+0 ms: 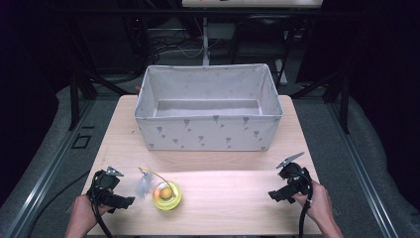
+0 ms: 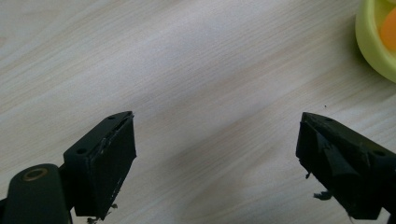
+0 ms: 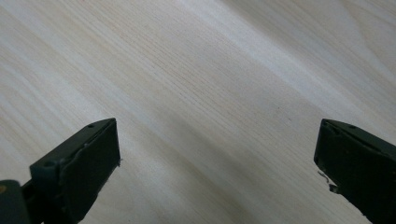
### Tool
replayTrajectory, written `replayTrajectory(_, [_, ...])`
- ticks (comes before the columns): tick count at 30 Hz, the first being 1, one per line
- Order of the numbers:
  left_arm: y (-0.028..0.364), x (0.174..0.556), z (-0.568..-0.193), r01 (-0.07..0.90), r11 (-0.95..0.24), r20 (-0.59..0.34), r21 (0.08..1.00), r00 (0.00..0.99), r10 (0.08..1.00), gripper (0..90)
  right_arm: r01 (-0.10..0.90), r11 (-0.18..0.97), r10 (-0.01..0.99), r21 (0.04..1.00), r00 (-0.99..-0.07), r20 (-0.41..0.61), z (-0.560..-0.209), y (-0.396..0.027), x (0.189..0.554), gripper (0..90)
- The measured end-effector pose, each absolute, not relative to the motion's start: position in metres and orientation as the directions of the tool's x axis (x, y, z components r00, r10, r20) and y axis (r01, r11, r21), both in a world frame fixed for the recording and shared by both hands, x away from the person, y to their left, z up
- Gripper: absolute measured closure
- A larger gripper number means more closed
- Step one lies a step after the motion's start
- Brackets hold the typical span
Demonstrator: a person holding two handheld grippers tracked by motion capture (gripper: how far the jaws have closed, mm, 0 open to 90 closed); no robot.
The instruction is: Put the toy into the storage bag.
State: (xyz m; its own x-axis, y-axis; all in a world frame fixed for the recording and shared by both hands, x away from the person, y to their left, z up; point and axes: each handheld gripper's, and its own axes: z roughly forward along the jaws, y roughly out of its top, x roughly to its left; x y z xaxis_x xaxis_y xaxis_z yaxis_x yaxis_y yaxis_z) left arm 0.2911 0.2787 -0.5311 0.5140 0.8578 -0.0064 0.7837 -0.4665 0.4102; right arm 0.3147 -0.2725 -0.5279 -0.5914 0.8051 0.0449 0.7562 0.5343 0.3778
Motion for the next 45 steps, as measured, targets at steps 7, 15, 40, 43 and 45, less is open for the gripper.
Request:
replayTrajectory(7, [0.278,0.291,-0.530,0.778,-0.485,0.003,0.400,0.528,0.849,5.4,0.760,0.520,0.812,0.390,-0.581,0.051,-0.528,-0.274,0.314,0.6])
replayTrajectory(15, [0.274,0.288,-0.523,0.762,-0.511,-0.004,0.398,0.558,0.830,2.7,0.749,0.518,0.808,0.413,-0.587,0.051,-0.527,-0.268,0.312,2.0])
replayTrajectory(40, [0.250,0.289,-0.463,0.659,-0.591,-0.098,0.465,0.702,0.705,0.2,0.730,0.530,0.796,0.432,-0.603,0.042,-0.523,-0.267,0.306,4.3])
replayTrajectory(43, [0.248,0.290,-0.451,0.642,-0.592,-0.103,0.488,0.715,0.691,0.2,0.732,0.529,0.796,0.429,-0.603,0.048,-0.523,-0.267,0.306,4.4])
replayTrajectory(45, [0.245,0.291,-0.444,0.629,-0.604,-0.096,0.489,0.727,0.680,0.2,0.734,0.525,0.799,0.430,-0.599,0.047,-0.523,-0.267,0.306,4.4])
